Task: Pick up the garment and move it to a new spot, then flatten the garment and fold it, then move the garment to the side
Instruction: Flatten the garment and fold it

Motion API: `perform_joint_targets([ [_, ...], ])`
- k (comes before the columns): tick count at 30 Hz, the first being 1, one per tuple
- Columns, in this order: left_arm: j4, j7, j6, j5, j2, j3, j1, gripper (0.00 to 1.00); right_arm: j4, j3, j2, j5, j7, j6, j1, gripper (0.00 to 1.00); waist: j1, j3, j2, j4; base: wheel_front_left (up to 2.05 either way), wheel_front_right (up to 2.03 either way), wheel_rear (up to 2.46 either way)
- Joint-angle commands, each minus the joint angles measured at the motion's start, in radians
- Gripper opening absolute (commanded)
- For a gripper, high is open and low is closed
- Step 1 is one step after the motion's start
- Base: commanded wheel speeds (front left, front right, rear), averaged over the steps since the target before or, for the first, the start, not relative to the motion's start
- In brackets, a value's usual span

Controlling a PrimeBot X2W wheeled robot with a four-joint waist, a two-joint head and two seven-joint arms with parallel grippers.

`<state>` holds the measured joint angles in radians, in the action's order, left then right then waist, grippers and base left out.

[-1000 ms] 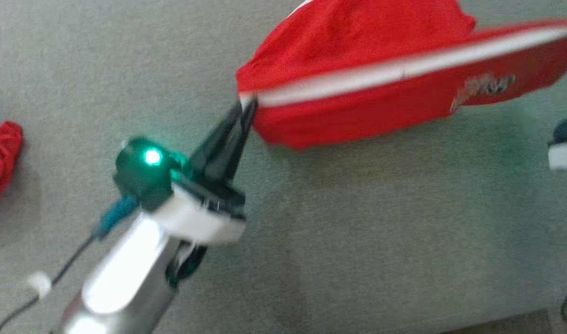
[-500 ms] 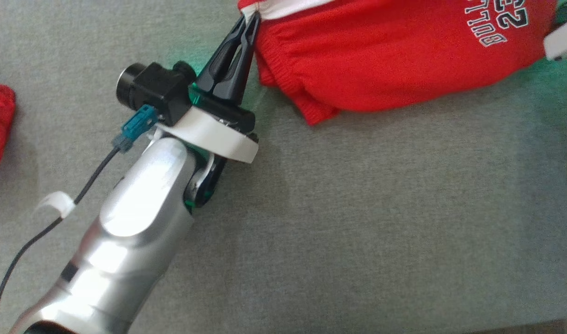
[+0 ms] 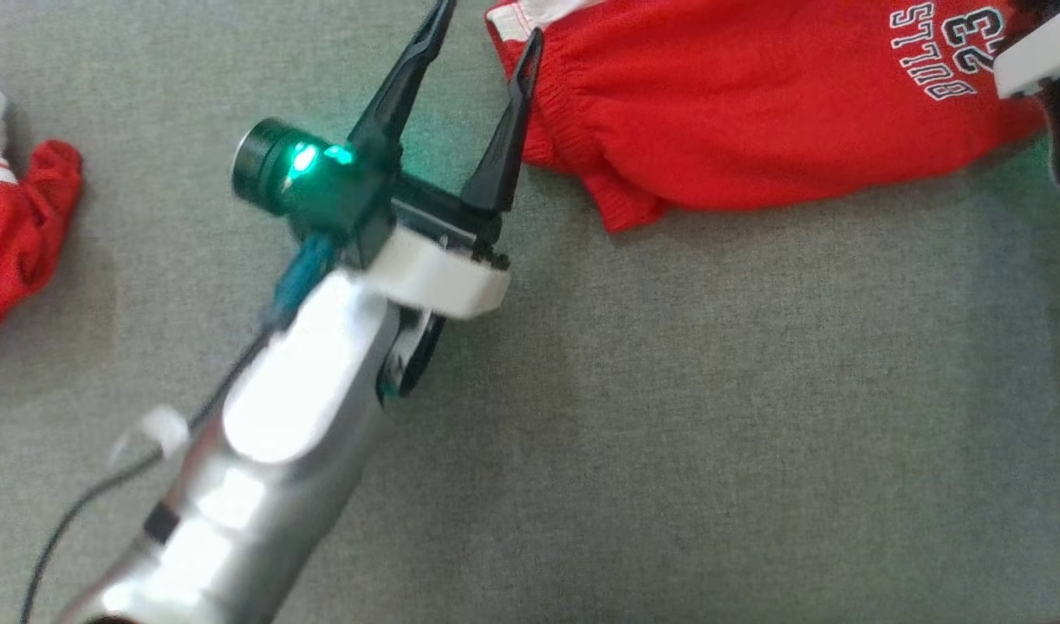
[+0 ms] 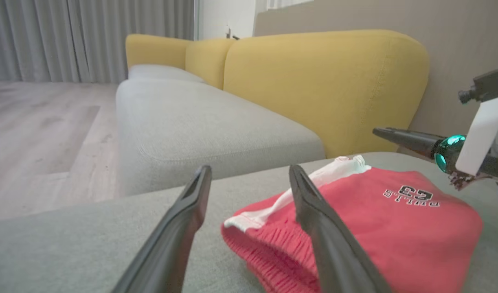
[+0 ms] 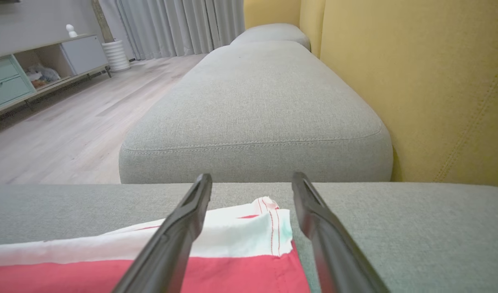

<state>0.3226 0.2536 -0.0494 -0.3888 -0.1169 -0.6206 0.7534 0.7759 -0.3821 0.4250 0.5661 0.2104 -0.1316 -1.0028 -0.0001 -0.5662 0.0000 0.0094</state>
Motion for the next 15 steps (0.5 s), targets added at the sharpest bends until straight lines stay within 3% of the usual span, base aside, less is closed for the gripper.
perform_joint_targets([
  [1, -0.08, 0.007, -0.024, 0.036, -0.015, 0.049, -0.039, 1.0, -0.012, -0.013, 0.013, 0.024, 0.005, 0.001, 0.03, 1.0, 0.0001, 0.011, 0.0, 0.004, 0.0, 0.0, 0.0],
  [7, -0.282, 0.008, -0.088, 0.148, -0.004, 0.125, -0.225, 1.0, 0.084, -0.005, 0.061, 0.112, -0.049, 0.001, 0.064, 1.0, 0.0001, 0.031, 0.0, 0.045, 0.0, 0.0, 0.0],
  [13, -0.384, 0.008, -0.091, 0.187, 0.029, 0.177, -0.377, 1.0, 0.198, -0.002, 0.086, 0.192, -0.177, 0.001, 0.082, 1.0, 0.0001, 0.038, 0.0, 0.113, 0.0, 0.0, 0.0],
  [15, -0.4, 0.008, -0.087, 0.192, 0.038, 0.195, -0.408, 1.0, 0.207, -0.011, 0.087, 0.219, -0.222, 0.001, 0.086, 0.82, 0.0001, 0.04, 0.0, 0.127, 0.0, 0.0, 0.0],
])
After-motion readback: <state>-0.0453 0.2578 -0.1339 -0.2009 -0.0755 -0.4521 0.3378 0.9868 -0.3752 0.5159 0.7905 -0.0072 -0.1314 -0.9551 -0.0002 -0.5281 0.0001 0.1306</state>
